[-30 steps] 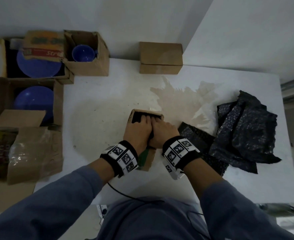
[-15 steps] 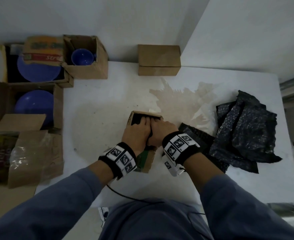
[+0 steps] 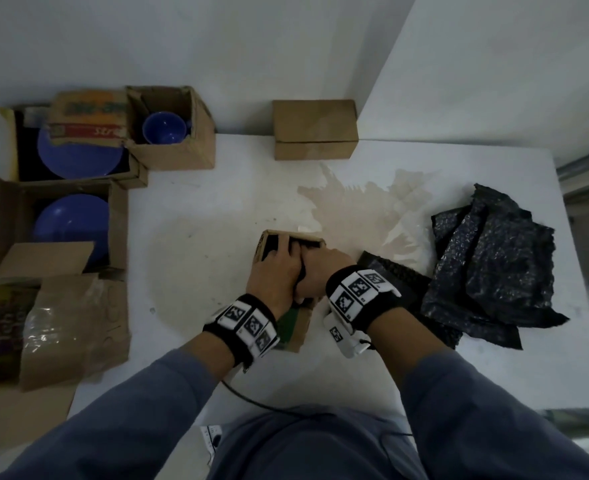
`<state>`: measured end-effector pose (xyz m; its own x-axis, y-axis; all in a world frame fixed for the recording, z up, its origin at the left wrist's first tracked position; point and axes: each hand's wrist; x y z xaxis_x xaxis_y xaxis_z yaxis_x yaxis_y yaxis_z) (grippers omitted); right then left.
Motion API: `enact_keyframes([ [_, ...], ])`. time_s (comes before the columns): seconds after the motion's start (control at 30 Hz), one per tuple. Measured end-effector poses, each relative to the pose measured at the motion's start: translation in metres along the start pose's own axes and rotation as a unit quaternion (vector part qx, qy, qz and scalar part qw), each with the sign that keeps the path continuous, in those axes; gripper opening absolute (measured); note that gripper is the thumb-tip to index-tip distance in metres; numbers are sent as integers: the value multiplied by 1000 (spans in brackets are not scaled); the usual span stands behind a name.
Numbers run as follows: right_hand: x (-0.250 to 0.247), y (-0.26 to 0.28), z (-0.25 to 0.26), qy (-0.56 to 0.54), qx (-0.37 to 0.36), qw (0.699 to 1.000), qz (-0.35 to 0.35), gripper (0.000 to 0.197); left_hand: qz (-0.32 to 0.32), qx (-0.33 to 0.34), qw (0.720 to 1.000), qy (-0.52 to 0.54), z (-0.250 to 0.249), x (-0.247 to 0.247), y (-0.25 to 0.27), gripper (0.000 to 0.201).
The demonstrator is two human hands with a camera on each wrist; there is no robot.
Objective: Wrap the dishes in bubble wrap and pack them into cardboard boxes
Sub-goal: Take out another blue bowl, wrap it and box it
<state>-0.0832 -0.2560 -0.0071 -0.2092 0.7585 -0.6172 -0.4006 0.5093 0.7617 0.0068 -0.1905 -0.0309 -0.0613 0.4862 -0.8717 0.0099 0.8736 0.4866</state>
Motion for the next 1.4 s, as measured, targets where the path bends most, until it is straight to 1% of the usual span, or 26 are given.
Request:
enact_keyframes([
  [0.07, 2, 0, -1, 2, 1, 1000, -11, 69, -23, -8, 1000, -13, -2, 1, 3, 78],
  [0.13, 4, 2, -2, 8, 1, 1000, -22, 73, -14, -11, 1000, -21, -3, -2, 2, 80],
  [0.2, 6, 5, -3, 21, -3, 999, -37, 68, 1, -18, 1000, -26, -5, -2, -2, 78],
  [0.27, 9, 7, -3, 31, -4, 998, -59, 59, 12, -18, 1000, -10, -5, -2, -6, 77],
  [0.3, 10, 8, -2, 33, -3, 997, -65, 58, 16, -16, 1000, 2, -4, -1, -8, 78],
  [0.4, 13, 6, 2, 13, 10, 999, -43, 67, 5, -4, 1000, 28, -1, 1, -1, 78],
  [0.5, 11, 2, 3, 3, 10, 1000, -28, 72, -27, -30, 999, 24, -4, 2, 11, 77],
  [0.6, 12, 0, 0, 1, 10, 999, -33, 70, -8, -67, 997, 31, -5, 1, 13, 83],
  [0.7, 16, 0, -1, 4, 6, 999, -48, 71, 3, -72, 997, 35, -2, 1, 8, 86],
  [0.87, 19, 1, -1, 6, -2, 998, -66, 71, 12, -81, 993, 85, -4, 2, 6, 94],
  [1.03, 22, 2, -4, 7, -6, 998, -69, 72, -6, -74, 992, 107, -7, 6, 10, 89],
  [1.23, 26, 1, -4, 2, -7, 997, -79, 72, -13, -101, 988, 113, -9, 5, 14, 86],
  [1.3, 26, 0, -3, 6, -7, 997, -76, 71, -9, -103, 988, 116, -11, 4, 12, 87],
  [1.4, 26, 1, -5, -4, -10, 998, -65, 73, 16, -98, 988, 121, -12, 4, 17, 91],
])
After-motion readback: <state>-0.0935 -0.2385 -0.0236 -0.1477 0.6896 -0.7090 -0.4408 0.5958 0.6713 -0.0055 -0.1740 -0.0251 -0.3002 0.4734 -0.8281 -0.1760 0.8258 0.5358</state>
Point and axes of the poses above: each hand's wrist, its own y-axis away from the middle knuckle, its own x-axis out of the palm, z = x × y, and after that the axes turned 6 degrees about -y, right-handed
